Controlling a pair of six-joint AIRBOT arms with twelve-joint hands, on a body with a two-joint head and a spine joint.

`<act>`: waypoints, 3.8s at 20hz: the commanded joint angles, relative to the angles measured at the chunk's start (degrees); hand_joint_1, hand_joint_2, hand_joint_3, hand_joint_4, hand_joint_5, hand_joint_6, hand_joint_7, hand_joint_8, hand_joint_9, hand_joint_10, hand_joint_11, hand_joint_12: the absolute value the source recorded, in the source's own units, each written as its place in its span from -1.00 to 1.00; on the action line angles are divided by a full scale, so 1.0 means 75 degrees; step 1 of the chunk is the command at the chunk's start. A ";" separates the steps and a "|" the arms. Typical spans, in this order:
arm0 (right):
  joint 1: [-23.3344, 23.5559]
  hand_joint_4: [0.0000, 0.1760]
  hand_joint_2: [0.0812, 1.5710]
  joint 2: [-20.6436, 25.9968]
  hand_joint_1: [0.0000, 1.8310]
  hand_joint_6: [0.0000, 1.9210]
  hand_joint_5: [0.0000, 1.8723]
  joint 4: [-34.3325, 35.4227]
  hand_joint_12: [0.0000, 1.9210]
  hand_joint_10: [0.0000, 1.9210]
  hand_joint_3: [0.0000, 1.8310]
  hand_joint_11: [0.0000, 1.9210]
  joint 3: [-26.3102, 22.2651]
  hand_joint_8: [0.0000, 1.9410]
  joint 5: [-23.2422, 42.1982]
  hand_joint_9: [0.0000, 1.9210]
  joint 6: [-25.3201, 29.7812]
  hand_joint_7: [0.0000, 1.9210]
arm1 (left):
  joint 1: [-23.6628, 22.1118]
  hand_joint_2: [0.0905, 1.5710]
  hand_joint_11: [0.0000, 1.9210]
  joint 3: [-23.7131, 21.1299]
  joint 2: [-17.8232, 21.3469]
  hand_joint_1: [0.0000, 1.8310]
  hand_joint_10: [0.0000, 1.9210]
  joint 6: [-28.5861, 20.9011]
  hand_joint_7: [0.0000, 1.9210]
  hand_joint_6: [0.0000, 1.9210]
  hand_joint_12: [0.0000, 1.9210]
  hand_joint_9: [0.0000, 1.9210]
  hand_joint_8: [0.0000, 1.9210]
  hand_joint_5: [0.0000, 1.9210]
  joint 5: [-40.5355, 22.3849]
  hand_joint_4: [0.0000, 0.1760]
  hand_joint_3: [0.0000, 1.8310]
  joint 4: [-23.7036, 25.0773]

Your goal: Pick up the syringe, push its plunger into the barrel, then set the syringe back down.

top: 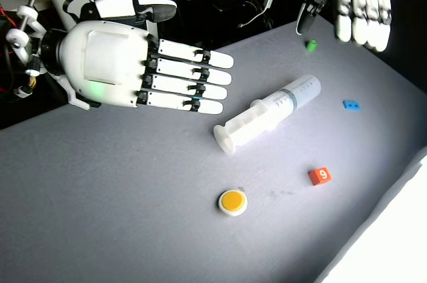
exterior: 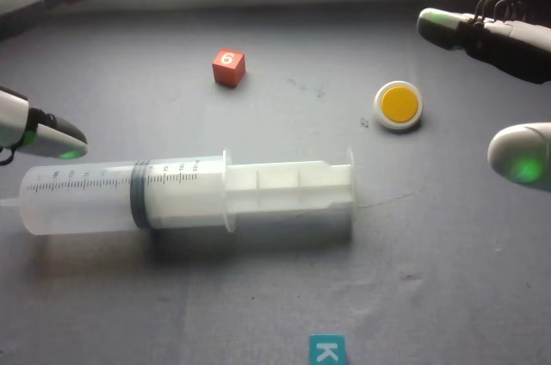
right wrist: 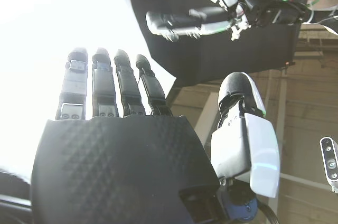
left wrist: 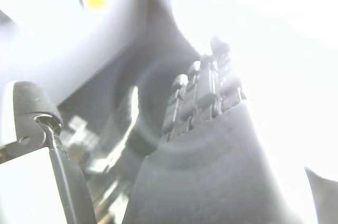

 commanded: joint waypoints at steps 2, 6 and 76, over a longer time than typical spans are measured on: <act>0.0050 -1.00 0.43 0.0037 -1.00 -1.00 -1.00 0.0141 -1.00 -1.00 -0.98 -1.00 -0.0009 -1.00 0.1109 -1.00 0.0019 -1.00 | -0.0031 0.10 -1.00 -0.0233 0.0086 0.03 -1.00 0.0139 -1.00 -1.00 -0.67 -1.00 -1.00 -1.00 0.0761 -1.00 -1.00 -0.0673; 0.0054 -1.00 0.44 0.0037 -1.00 -1.00 -1.00 0.0236 -1.00 -1.00 -0.98 -1.00 -0.0008 -1.00 0.1143 -1.00 -0.0006 -1.00 | 0.0044 0.12 -1.00 -0.0592 0.0024 0.00 -1.00 0.0224 -1.00 -1.00 -0.69 -1.00 -1.00 -1.00 0.1902 -1.00 -0.99 -0.1556; 0.0034 -1.00 0.44 0.0034 -1.00 -1.00 -1.00 0.0421 -1.00 -1.00 -1.00 -1.00 0.0027 -1.00 0.1809 -1.00 0.0092 -1.00 | 0.1912 0.37 -0.28 0.1819 -0.3375 0.51 0.24 0.0186 0.17 0.09 0.40 -0.06 -0.14 -0.10 0.2664 -1.00 -1.00 -0.3021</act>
